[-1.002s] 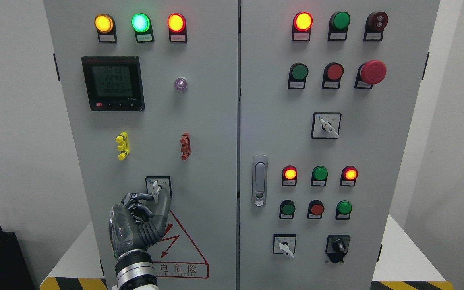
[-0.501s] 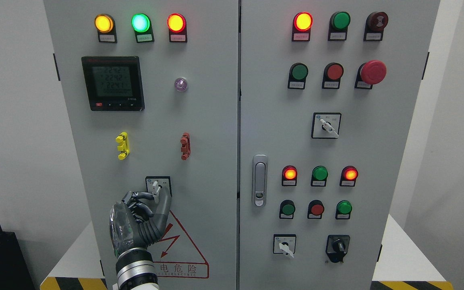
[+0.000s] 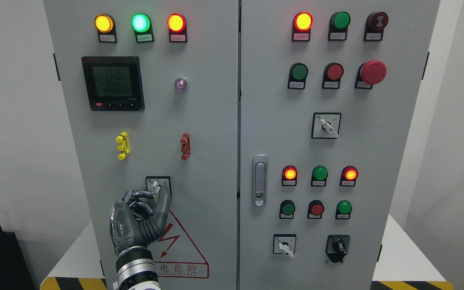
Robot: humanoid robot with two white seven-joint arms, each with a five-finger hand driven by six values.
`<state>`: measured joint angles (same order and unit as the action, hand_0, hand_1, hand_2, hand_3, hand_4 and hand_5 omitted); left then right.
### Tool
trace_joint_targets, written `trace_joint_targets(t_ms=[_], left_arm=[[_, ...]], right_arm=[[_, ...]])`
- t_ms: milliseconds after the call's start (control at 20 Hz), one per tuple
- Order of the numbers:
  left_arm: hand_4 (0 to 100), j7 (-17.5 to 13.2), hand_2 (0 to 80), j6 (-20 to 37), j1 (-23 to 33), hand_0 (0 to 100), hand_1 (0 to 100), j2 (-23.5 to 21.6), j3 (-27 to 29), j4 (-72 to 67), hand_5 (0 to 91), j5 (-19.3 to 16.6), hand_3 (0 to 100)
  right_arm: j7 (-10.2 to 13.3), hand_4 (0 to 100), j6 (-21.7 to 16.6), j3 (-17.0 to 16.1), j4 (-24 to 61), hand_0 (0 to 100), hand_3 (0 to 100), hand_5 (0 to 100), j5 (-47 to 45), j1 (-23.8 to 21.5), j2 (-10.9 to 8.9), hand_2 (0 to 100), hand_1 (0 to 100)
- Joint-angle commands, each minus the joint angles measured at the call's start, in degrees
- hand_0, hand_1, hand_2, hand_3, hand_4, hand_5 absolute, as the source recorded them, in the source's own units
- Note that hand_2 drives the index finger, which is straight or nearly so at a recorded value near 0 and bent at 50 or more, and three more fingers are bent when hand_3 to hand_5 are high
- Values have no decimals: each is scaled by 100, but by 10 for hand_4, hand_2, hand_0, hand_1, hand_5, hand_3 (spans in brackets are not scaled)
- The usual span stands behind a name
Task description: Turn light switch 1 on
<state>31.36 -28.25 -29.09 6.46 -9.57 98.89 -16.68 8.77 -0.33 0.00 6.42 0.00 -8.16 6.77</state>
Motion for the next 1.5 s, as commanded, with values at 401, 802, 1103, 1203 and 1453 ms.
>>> trace_joint_targets(t_ms=[401,802,1103,1203,1453], left_arm=[[914,-16,576,-31,-17,254,508,-4,-19,-36,835,6,944],[915,-34,579,-31,-35,295,487,5,-36,-45,839,6,946],[917,-104,585,-31,-35,317,467,-4,-63,-54,840,41,945],[917,-113,586,-31,-35,331,458,5,-63,-54,841,50,944],[917,-122,587,-31,-35,378,429,5,-72,-63,841,85,943]], right_arm=[[2,0,-2,61,0,120,0,0,-35,-1,0,0,389],[2,0,-2,61,0,120,0,0,-35,-1,0,0,389],[2,0,-2,61,0,120,0,0,-35,-1,0,0,389],[2,0,-2,61,0,120,0,0,-35,-1,0,0,389],[2,0,-2,61,0,120,0,0,-35,-1,0,0,389]])
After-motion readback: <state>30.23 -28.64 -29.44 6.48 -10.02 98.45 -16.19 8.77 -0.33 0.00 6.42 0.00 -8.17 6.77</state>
